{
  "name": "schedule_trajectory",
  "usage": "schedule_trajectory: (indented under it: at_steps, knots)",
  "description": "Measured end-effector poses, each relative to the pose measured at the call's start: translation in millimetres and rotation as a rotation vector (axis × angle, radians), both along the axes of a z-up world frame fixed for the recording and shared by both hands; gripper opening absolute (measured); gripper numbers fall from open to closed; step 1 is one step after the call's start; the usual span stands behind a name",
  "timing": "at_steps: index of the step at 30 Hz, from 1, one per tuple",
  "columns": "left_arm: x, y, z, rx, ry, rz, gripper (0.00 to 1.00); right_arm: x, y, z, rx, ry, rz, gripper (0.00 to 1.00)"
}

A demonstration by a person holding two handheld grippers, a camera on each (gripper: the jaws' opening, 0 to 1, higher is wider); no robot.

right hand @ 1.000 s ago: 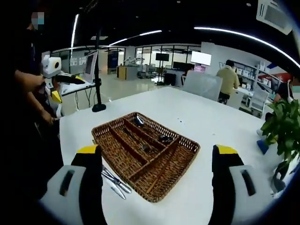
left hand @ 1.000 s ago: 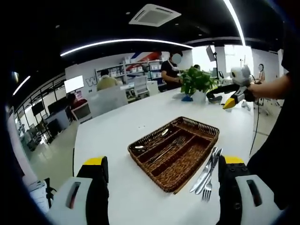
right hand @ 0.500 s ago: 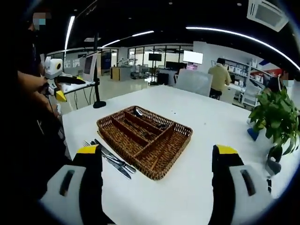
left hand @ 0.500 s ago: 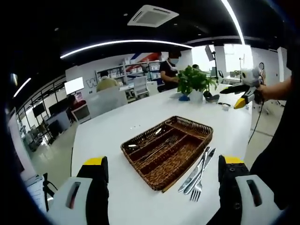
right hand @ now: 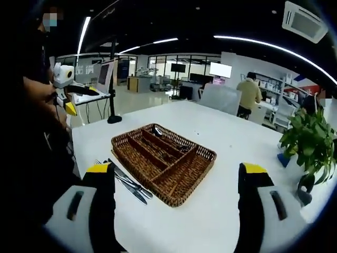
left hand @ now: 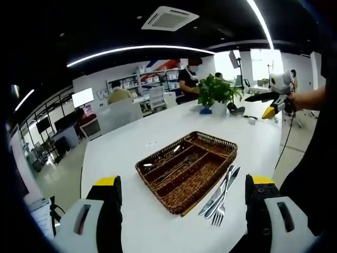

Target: Arrange the knives, forks, and spoons in their matching storage slots by inserting each utensil handle-first until every utensil is classified and aligned in the correct compartment

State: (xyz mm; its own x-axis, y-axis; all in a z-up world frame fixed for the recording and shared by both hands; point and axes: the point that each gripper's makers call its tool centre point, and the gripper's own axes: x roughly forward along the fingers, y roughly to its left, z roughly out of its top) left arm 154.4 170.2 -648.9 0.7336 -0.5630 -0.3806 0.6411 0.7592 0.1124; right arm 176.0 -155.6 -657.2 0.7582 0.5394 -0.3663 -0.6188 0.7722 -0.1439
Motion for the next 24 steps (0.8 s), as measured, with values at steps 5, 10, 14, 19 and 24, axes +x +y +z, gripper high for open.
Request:
schedule_trajectory:
  at_steps: [5, 10, 14, 19, 24]
  knots:
    - [-4.3, 8.5, -9.9, 0.003, 0.026, 0.008, 0.99, 0.3, 12.5, 0.8, -0.006, 0.01, 0.041, 1.0]
    - [-8.9, 12.1, -9.4, -0.004, 0.034, 0.007, 0.99, -3.0, 35.5, 5.9, -0.055, -0.044, 0.157, 1.0]
    - [-8.2, 18.1, -13.7, -0.006, 0.039, 0.009, 0.99, -1.8, 47.3, 1.3, -0.074, -0.04, 0.2, 1.0]
    - [-11.5, 20.4, -16.0, 0.004, 0.053, 0.01, 0.99, -4.0, 67.3, -4.6, -0.091, -0.011, 0.266, 1.0]
    - [-15.9, 27.7, -5.9, -0.002, 0.032, 0.018, 0.99, 0.6, 88.5, -7.0, -0.112, -0.022, 0.326, 0.99]
